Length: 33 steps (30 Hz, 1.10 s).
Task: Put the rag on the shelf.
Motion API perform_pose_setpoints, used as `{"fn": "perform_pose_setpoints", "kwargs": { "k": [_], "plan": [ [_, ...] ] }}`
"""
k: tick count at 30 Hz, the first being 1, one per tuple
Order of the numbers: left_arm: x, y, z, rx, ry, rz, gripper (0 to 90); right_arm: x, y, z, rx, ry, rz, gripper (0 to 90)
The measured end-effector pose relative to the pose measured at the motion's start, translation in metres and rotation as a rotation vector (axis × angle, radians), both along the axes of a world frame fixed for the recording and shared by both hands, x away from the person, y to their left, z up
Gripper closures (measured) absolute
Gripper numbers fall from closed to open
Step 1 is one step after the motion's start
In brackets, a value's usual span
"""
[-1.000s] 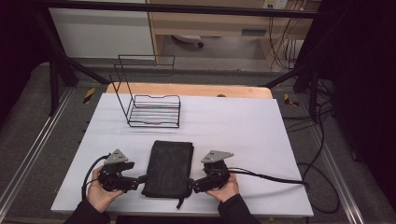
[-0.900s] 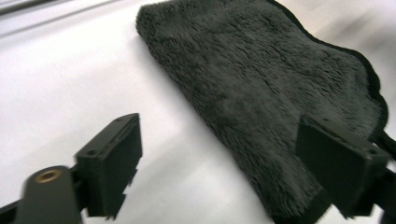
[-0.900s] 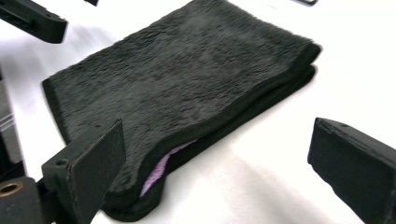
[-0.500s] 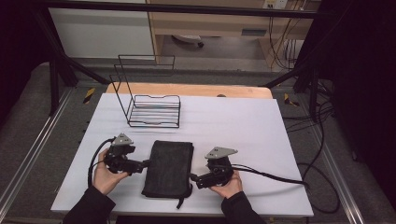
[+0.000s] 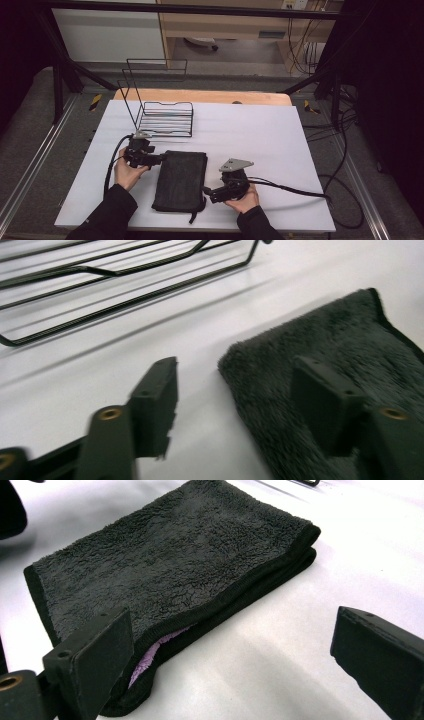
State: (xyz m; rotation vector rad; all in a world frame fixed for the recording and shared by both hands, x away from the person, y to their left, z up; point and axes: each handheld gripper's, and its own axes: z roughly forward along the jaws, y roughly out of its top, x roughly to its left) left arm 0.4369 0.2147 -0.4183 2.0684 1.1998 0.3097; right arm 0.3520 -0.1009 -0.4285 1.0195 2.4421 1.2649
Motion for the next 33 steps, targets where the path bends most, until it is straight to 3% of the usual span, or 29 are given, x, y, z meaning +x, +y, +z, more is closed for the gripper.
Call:
{"fn": "perform_pose_setpoints", "kwargs": {
  "k": [4,8,16,21,26,33],
  "plan": [
    [0.007,-0.003,-0.011,0.015,0.029,0.006,50.2,0.001,0.0,-0.001,-0.002,0.0,0.003,4.6],
    [0.011,-0.006,-0.015,-0.015,0.038,0.006,57.0,0.001,0.001,-0.001,-0.002,0.0,0.0,5.1],
    [0.01,-0.013,-0.022,-0.026,0.049,-0.013,71.4,0.002,0.001,-0.002,-0.001,-0.008,0.005,6.6],
    [0.007,-0.015,-0.024,-0.021,0.045,-0.001,73.2,0.006,0.001,0.0,0.005,-0.015,-0.001,6.6],
    [0.004,-0.019,-0.024,0.02,0.015,-0.017,75.8,0.016,0.002,0.0,0.013,-0.028,-0.002,6.9],
    [0.003,-0.02,-0.025,0.038,-0.004,-0.04,76.4,0.038,0.006,0.0,0.015,-0.054,-0.066,9.7]
  ]
}}
